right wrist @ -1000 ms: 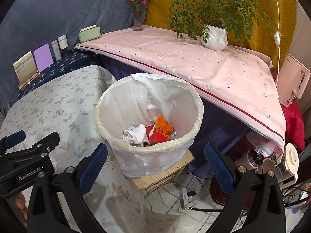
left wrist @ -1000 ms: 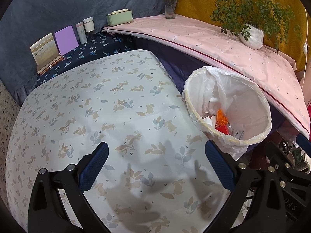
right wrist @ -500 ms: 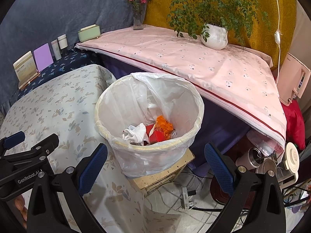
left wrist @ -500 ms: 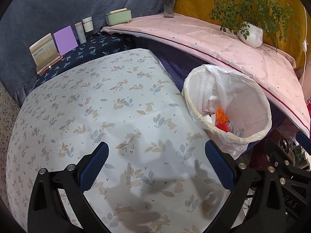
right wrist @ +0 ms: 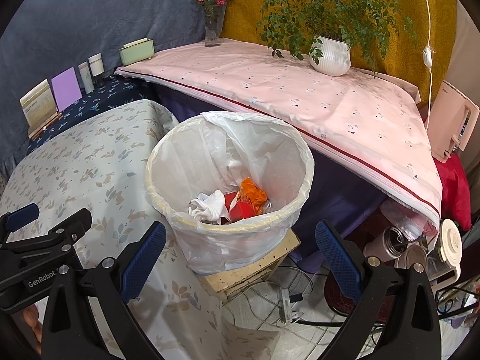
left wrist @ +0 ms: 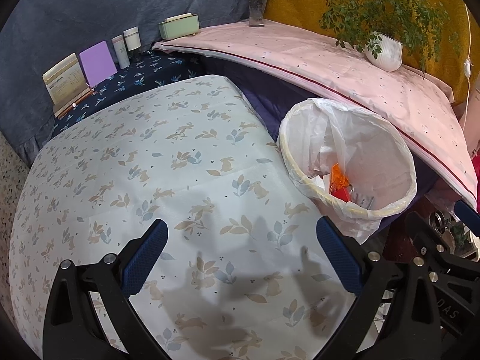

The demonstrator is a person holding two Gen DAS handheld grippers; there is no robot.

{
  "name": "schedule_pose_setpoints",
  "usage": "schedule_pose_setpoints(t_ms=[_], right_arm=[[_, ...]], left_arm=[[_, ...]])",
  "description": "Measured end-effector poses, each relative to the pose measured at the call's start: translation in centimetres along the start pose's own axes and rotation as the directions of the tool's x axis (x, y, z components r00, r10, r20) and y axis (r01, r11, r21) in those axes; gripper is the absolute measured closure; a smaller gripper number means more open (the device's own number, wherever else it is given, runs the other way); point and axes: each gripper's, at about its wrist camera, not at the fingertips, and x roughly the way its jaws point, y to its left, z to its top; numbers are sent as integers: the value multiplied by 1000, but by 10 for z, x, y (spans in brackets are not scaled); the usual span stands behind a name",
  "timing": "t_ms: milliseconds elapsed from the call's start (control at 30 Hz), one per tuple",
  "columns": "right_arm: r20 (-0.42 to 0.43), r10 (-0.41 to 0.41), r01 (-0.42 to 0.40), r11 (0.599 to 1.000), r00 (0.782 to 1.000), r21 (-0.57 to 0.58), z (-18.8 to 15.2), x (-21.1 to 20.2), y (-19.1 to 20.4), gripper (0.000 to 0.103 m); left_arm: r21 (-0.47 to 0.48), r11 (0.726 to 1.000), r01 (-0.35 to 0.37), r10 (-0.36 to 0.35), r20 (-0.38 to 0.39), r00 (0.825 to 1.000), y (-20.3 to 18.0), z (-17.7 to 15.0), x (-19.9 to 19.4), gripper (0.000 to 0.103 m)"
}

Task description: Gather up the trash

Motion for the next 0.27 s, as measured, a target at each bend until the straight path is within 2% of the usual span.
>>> schedule_pose_setpoints(t_ms=[267], right_arm=[[6,-1,1,1000,1000,5,0,-1,-2,7]], left_arm=[[7,1000,17,-17,13,1000,-1,2,-2,8]])
